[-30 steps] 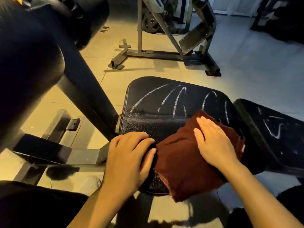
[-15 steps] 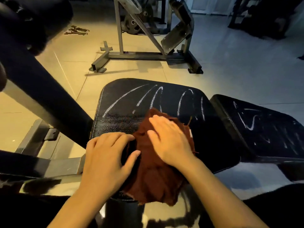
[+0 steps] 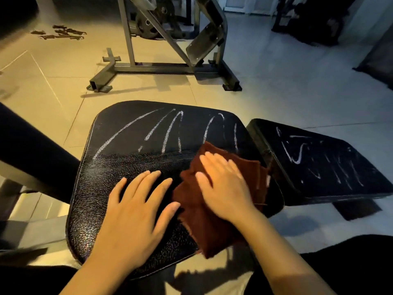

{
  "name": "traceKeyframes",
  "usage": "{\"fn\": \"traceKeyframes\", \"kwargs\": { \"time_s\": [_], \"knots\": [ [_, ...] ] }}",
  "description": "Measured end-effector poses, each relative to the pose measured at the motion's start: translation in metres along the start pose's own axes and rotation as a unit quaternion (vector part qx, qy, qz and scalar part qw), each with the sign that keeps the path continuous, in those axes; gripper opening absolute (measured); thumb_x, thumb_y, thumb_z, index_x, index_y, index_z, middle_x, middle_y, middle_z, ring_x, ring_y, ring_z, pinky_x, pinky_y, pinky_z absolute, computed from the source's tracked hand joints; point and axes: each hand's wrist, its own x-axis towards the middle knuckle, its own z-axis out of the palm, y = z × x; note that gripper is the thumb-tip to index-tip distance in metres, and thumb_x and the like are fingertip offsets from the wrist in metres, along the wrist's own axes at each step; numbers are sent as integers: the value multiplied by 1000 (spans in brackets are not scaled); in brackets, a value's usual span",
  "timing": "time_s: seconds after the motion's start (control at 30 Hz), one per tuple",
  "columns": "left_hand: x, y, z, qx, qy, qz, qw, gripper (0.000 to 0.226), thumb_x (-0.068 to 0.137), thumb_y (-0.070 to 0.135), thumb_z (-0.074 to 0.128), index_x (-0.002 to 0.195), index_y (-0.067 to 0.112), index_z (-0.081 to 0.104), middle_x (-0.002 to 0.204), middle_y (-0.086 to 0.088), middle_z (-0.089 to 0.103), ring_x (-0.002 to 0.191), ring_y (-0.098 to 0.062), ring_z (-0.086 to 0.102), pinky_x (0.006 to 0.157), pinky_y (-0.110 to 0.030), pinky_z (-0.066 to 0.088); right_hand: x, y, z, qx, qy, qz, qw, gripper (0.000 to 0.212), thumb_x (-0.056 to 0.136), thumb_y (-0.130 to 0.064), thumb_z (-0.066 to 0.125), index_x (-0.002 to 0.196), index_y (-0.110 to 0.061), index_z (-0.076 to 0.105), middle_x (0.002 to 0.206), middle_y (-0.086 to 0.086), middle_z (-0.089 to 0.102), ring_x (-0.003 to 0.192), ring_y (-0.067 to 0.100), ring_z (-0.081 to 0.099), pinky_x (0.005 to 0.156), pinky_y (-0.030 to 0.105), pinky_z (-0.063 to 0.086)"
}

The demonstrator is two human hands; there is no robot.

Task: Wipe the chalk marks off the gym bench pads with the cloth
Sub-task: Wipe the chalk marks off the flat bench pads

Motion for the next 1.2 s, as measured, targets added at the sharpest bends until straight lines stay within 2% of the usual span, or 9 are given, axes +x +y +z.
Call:
{"fn": "traceKeyframes", "kwargs": {
  "time_s": [0.1, 0.37, 0.43, 0.6, 0.67, 0.8, 0.93, 1.1, 1.2],
  "knots": [
    [-1, 1, -1, 0, 4, 5, 1000, 56, 93, 57, 31, 121, 23, 66, 134, 0, 56, 129, -22, 50, 111, -46, 25, -1, 1, 0, 10, -4, -3, 1000, 57, 101, -50, 23, 153, -26, 25, 161, -8, 20, 148, 8, 11, 120, 29, 1],
    [0, -1, -1, -2, 17, 21, 1000, 52, 90, 57, 36, 119, 26, 66, 125, 8, 61, 122, -15, 52, 109, -44, 24, 7, 67, -19, -4, 16, 188, 982, 61, 102, -48, 26, 155, -19, 19, 162, -1, 17, 149, 16, 11, 121, 38, 14],
    [0, -1, 1, -4, 22, 27, 999, 53, 93, 56, 32, 122, 25, 64, 125, 7, 61, 122, -15, 49, 108, -42, 25, 5, 52, -16, -14, 20, 165, 986, 60, 103, -46, 27, 155, -18, 20, 162, 0, 17, 149, 16, 10, 122, 37, 9],
    [1, -1, 0, -17, 23, 27, 999, 54, 96, 54, 28, 121, 22, 64, 125, 7, 61, 121, -15, 51, 106, -39, 28, -1, -17, 3, 21, -10, -25, 999, 61, 99, -48, 23, 153, -20, 28, 160, -3, 23, 149, 14, 13, 120, 31, 1],
    [0, -1, -1, -27, 28, 26, 999, 51, 95, 51, 31, 119, 23, 65, 126, 7, 62, 121, -14, 52, 106, -38, 28, 2, -11, 1, 16, -16, -36, 999, 56, 103, -46, 28, 152, -21, 29, 160, -4, 24, 148, 12, 15, 120, 30, 4],
    [-1, 0, 0, -15, 33, 23, 999, 49, 91, 48, 36, 119, 21, 67, 126, 5, 63, 121, -17, 56, 105, -38, 29, 2, 53, -20, -9, 17, 100, 995, 59, 101, -49, 32, 151, -18, 31, 159, 1, 28, 146, 16, 22, 119, 34, 18],
    [1, 1, 2, -4, 29, 22, 999, 50, 92, 49, 36, 118, 20, 66, 124, 4, 63, 119, -19, 57, 102, -38, 31, -1, 52, -20, -30, 16, 162, 986, 60, 102, -46, 29, 153, -14, 25, 160, 4, 23, 148, 20, 16, 121, 40, 14],
    [2, 1, 1, -4, 23, 27, 999, 55, 95, 54, 28, 118, 21, 66, 124, 4, 63, 120, -18, 56, 101, -38, 31, 2, -15, 2, -2, -19, -7, 1000, 59, 101, -48, 26, 154, -21, 23, 162, -4, 17, 149, 13, 9, 120, 34, 0],
    [1, 1, -2, -13, 10, 28, 999, 53, 93, 55, 33, 117, 23, 66, 124, 6, 63, 121, -16, 56, 102, -36, 29, 4, -22, 3, 7, -52, -60, 997, 58, 102, -48, 31, 155, -26, 20, 163, -9, 12, 149, 9, 5, 120, 32, -3]
  ]
}}
